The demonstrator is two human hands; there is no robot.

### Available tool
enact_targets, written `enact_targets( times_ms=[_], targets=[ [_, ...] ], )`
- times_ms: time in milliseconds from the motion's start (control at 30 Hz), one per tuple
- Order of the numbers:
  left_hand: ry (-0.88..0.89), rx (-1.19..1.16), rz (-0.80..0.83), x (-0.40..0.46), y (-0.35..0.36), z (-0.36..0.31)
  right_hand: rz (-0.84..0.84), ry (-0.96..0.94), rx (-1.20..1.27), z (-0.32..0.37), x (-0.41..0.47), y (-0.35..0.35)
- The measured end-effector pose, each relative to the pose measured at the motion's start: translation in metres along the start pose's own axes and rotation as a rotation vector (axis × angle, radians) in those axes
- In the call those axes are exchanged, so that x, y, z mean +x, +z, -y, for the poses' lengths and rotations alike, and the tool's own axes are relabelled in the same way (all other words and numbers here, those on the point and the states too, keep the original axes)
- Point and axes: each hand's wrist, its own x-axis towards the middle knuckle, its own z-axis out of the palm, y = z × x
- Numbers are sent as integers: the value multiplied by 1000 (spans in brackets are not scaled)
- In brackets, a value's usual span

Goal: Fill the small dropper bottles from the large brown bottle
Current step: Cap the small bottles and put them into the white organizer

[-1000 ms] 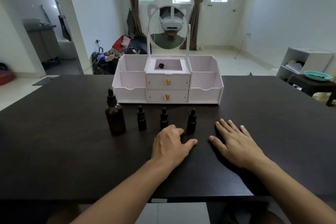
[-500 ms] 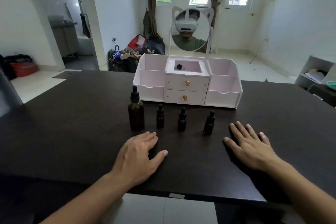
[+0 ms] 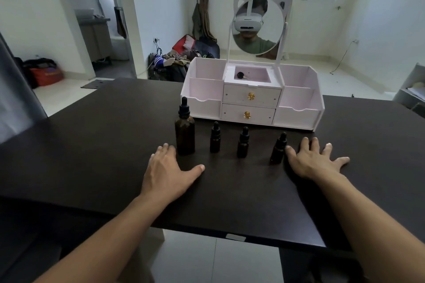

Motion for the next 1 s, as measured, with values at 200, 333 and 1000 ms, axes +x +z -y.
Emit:
enact_targets(
  times_ms=[200,333,1000],
  targets=[
    [-52,-260,-78,19,-7,5,-8,-13,14,4,4,-2],
    [-48,-423,-84,35,-12,6,-12,-10,22,5,6,-3],
    [-15,-517,-94,53,-2,11,-408,-207,703,26,-37,-70]
  ],
)
